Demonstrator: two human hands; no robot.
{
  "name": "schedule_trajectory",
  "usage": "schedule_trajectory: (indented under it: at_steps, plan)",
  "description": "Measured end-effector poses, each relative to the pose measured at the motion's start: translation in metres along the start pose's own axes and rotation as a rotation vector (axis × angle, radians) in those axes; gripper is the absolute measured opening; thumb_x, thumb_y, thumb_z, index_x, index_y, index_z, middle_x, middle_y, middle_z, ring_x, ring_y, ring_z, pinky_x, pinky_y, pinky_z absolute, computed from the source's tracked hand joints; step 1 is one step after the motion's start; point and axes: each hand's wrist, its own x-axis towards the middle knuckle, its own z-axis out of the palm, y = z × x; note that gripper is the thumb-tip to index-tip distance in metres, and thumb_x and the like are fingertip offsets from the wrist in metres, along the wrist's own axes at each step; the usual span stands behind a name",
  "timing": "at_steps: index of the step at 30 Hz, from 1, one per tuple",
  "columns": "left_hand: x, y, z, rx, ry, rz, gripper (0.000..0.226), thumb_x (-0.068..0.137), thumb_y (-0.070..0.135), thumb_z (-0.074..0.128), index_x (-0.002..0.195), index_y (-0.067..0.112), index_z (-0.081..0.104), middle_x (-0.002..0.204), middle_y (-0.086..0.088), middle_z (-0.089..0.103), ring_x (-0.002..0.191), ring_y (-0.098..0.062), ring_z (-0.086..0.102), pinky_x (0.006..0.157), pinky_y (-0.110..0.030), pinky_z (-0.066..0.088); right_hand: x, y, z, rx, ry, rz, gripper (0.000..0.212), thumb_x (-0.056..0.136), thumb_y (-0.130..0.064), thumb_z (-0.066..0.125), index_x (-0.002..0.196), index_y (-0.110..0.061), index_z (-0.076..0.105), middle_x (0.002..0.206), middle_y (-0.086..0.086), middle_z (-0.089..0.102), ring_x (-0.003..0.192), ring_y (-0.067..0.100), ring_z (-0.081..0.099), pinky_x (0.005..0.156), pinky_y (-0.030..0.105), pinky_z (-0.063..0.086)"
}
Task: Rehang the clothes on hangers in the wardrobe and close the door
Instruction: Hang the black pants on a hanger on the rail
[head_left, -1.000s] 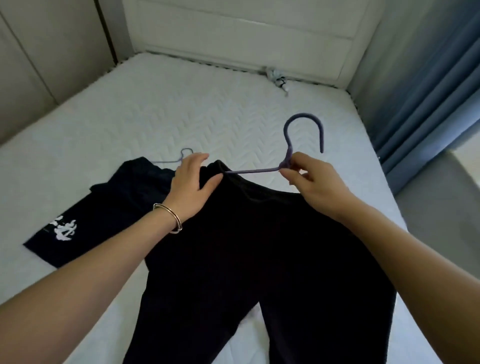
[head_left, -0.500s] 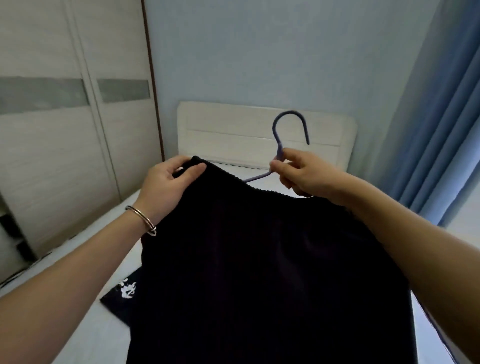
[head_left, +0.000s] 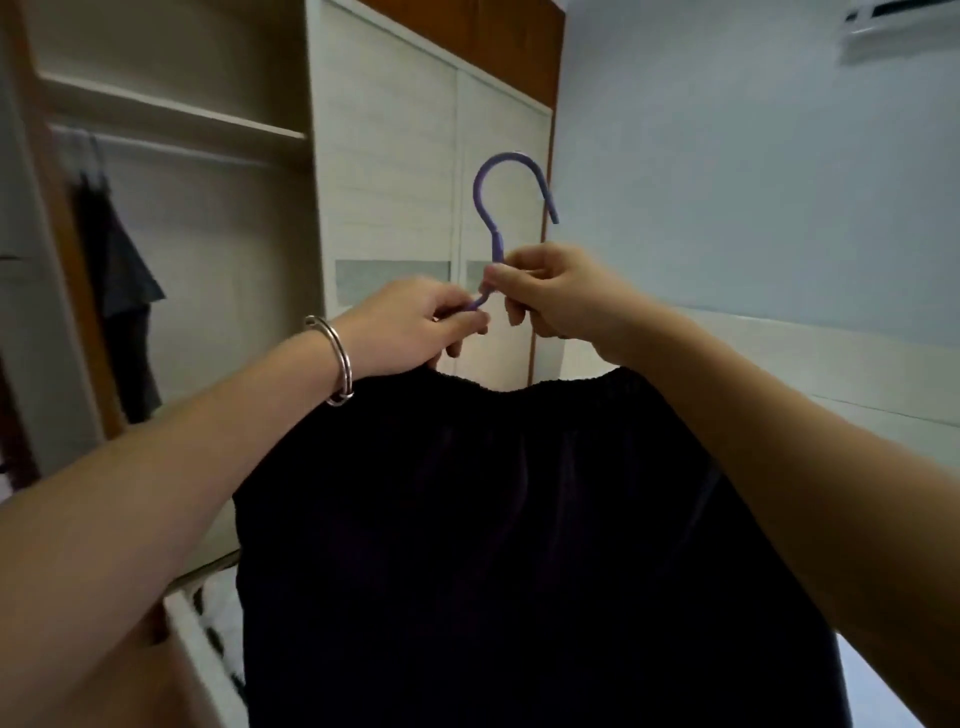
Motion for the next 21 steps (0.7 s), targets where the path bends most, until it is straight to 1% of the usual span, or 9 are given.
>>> schedule_trajectory:
  at_steps: [2,5,8,11,13,16,18,19,21]
  plan:
    - [-0.010,-0.018,-0.029,0.067,0.013,-0.031,0.019,0.093,0.033,0.045,0.090,0.022,0.060,0.064,0.010,0.056,0.055,-0.006,0.052,0.058,-0.021,0.043,0.017,-0.018,0.023,0.020,-0.025,-0.035,0.023,0.094,-0.031,0.048,0.080,-0.021,0.063,0.061,-0.003,0.052,0.043,0.003,0.037,0.040,0.012,0.032]
    - [-0.033,-0.055,-0.069,0.166,0.008,-0.111,0.026,0.092,0.039,0.044,0.093,0.022,0.064,0.062,0.012,0.053,0.053,-0.001,0.048,0.051,-0.007,0.036,0.044,-0.040,0.062,0.055,-0.054,-0.066,0.024,0.094,-0.033,0.047,0.082,-0.020,0.063,0.062,-0.002,0.051,0.046,0.005,0.037,0.039,0.011,0.032]
    - [-0.060,-0.098,-0.108,0.247,-0.008,-0.181,0.027,0.089,0.043,0.045,0.078,0.026,0.063,0.063,0.010,0.052,0.055,-0.004,0.046,0.051,-0.015,0.032,0.074,-0.058,0.103,0.079,-0.089,-0.075,0.027,0.094,-0.033,0.047,0.090,-0.013,0.064,0.063,0.000,0.051,0.049,0.008,0.036,0.044,0.017,0.031]
    - [-0.085,-0.142,-0.145,0.335,0.019,-0.190,0.027,0.087,0.043,0.047,0.064,0.033,0.057,0.055,0.010,0.050,0.047,-0.002,0.046,0.047,-0.013,0.030,0.107,-0.077,0.150,0.099,-0.133,-0.080,0.030,0.094,-0.032,0.049,0.097,-0.006,0.063,0.066,0.002,0.052,0.053,0.012,0.037,0.051,0.023,0.032]
    - [-0.100,-0.170,-0.169,0.383,0.027,-0.223,0.028,0.086,0.045,0.049,0.068,0.028,0.062,0.058,0.006,0.053,0.050,-0.004,0.046,0.050,-0.016,0.033,0.127,-0.090,0.181,0.086,-0.156,-0.098,0.027,0.094,-0.033,0.048,0.089,-0.011,0.063,0.066,0.001,0.052,0.052,0.009,0.038,0.050,0.021,0.034]
    - [-0.118,-0.205,-0.204,0.370,0.089,-0.291,0.032,0.085,0.043,0.053,0.083,0.017,0.070,0.074,-0.001,0.065,0.068,-0.011,0.057,0.062,-0.023,0.042,0.155,-0.115,0.222,0.109,-0.148,-0.147,0.026,0.094,-0.034,0.047,0.077,-0.019,0.060,0.061,-0.002,0.050,0.047,0.008,0.038,0.041,0.014,0.032]
    - [-0.124,-0.223,-0.224,0.330,0.126,-0.325,0.030,0.086,0.042,0.053,0.086,0.017,0.070,0.081,-0.005,0.068,0.076,-0.018,0.061,0.069,-0.031,0.048,0.173,-0.133,0.249,0.145,-0.143,-0.199,0.027,0.095,-0.032,0.047,0.073,-0.021,0.060,0.059,-0.003,0.048,0.048,0.008,0.038,0.041,0.013,0.032]
    - [-0.126,-0.230,-0.231,0.313,0.118,-0.347,0.028,0.087,0.041,0.052,0.085,0.018,0.068,0.079,-0.002,0.068,0.074,-0.017,0.061,0.070,-0.030,0.048,0.181,-0.143,0.263,0.155,-0.156,-0.216,0.027,0.095,-0.032,0.047,0.073,-0.021,0.059,0.060,-0.003,0.049,0.050,0.009,0.040,0.044,0.014,0.034]
    - [-0.131,-0.245,-0.245,0.247,0.091,-0.399,0.024,0.090,0.038,0.048,0.079,0.023,0.063,0.069,0.006,0.064,0.061,-0.006,0.058,0.060,-0.018,0.047,0.197,-0.161,0.291,0.148,-0.217,-0.251,0.027,0.094,-0.032,0.048,0.079,-0.015,0.062,0.062,-0.002,0.053,0.052,0.009,0.044,0.050,0.018,0.039]
